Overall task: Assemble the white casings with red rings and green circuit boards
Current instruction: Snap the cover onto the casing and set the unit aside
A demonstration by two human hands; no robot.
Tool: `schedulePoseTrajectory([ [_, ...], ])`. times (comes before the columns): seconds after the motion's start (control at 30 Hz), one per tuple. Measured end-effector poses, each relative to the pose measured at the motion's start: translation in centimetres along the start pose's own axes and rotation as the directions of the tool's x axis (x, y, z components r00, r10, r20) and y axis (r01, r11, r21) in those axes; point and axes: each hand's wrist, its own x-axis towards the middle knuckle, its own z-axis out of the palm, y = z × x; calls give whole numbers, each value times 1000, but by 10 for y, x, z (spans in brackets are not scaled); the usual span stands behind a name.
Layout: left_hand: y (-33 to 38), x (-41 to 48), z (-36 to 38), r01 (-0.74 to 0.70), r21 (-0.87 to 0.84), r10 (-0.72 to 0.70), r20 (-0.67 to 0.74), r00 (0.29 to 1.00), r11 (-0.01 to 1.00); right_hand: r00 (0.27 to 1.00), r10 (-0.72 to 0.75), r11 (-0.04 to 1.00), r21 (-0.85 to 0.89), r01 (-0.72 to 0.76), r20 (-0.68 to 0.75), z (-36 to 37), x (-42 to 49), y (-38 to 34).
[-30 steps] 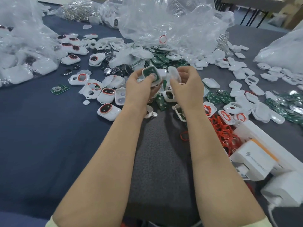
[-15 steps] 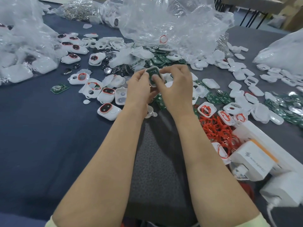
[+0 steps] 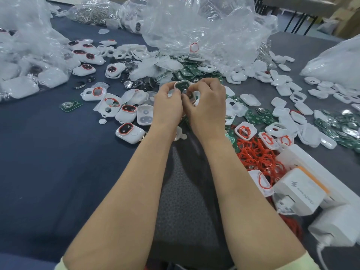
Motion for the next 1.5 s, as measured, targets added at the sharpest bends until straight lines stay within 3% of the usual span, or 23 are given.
schedulePoseTrajectory([
  [0.27, -1, -2, -3, -21, -6, 21, 15, 1000, 1000, 1000, 16, 999, 34, -17, 25, 2, -2, 0],
  [0.4, 2, -4, -6, 28, -141, -28, 1, 1000, 990, 995, 18, 988, 151, -34, 103, -4, 0, -1],
  [0.5, 6, -4, -8, 47, -238, -55, -25, 998, 970, 998, 63, 978, 200, -68, 29, -13, 5, 3],
  [0.6, 7, -3, -9, 71, -277, -86, -41, 995, 958, 978, 203, 960, 207, -188, -50, -22, 8, 14],
  [0.73, 8, -3, -9, 58, -269, -71, -39, 997, 961, 960, 280, 955, 101, -278, -6, -25, 10, 27],
  [0.93, 9, -5, -9, -9, -225, -2, -49, 999, 974, 944, 298, 955, -38, -296, 140, -29, 11, 32],
  [1.07, 9, -5, -8, -43, -294, 16, -94, 995, 955, 935, 278, 958, -128, -255, 221, -27, 11, 30],
  [1.27, 10, -8, -7, -72, -282, 45, -99, 994, 957, 933, 323, 905, -342, -254, 161, -19, 9, 26],
  [1.5, 11, -7, -8, 8, -349, -33, -65, 997, 937, 928, 341, 884, -387, -262, 151, -16, 8, 24],
])
